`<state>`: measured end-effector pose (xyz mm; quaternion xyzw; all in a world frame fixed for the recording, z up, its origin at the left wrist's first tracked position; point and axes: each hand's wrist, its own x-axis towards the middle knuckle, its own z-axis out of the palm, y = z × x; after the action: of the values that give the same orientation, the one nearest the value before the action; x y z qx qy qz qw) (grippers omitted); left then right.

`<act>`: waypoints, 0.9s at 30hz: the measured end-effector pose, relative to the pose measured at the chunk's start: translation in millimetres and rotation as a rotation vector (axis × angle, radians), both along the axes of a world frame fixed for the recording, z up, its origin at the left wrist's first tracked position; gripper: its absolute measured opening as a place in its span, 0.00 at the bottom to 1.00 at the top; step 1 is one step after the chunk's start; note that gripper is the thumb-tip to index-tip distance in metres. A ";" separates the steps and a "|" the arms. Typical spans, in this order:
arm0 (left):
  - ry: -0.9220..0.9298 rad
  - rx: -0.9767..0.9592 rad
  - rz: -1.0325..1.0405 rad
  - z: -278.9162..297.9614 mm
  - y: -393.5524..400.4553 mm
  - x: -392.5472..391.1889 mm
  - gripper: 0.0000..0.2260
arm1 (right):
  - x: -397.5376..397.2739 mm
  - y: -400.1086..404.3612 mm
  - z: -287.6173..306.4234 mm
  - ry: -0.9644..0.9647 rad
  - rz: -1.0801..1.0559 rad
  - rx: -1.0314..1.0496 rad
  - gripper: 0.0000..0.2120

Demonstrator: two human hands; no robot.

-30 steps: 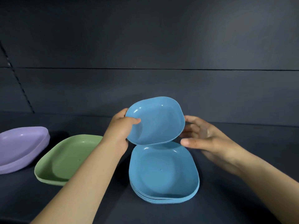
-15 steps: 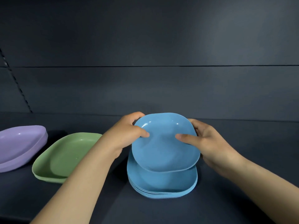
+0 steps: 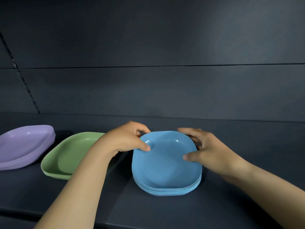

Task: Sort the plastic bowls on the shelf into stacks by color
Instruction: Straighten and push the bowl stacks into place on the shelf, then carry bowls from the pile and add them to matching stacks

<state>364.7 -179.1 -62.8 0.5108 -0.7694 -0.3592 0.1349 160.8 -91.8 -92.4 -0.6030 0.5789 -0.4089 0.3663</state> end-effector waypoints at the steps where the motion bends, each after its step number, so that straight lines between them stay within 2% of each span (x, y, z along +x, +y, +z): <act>1: -0.025 -0.002 -0.009 -1.9 -1.7 0.4 0.11 | 0.4 -1.0 -1.0 0.029 0.002 0.014 0.27; 5: -0.064 0.026 -0.036 -7.9 -7.3 0.4 0.15 | 0.9 -4.3 -4.3 0.136 0.054 0.095 0.33; 9: -0.061 0.057 -0.049 -7.5 -9.2 -0.4 0.19 | -1.0 -6.4 -1.8 0.122 0.090 0.105 0.37; 12: -0.111 0.000 -0.024 0.1 -8.2 -11.1 0.22 | -5.3 -8.4 0.6 0.143 0.063 0.032 0.32; 15: -0.158 -0.154 -0.009 22.9 3.7 -35.1 0.21 | -20.4 -7.7 8.6 0.201 -0.119 -0.154 0.21; 17: -0.189 -0.258 -0.038 39.7 18.7 -58.7 0.20 | -38.9 2.6 18.9 0.389 -0.237 -0.294 0.15; 20: -0.164 -0.373 -0.067 55.8 49.9 -104.6 0.18 | -80.5 36.7 41.2 0.692 -0.263 -0.399 0.16; 24: -0.237 -0.494 -0.151 68.3 110.9 -183.2 0.19 | -158.7 110.0 69.8 1.080 -0.241 -0.374 0.23; 27: -0.193 -0.525 -0.179 79.4 163.8 -249.6 0.19 | -223.1 173.9 86.2 1.232 -0.261 -0.334 0.25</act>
<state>115.1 -15.2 16.6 0.4200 -0.8874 -0.1079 0.1565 -62.3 82.1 -6.2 -0.7005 0.6800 -0.1142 -0.1841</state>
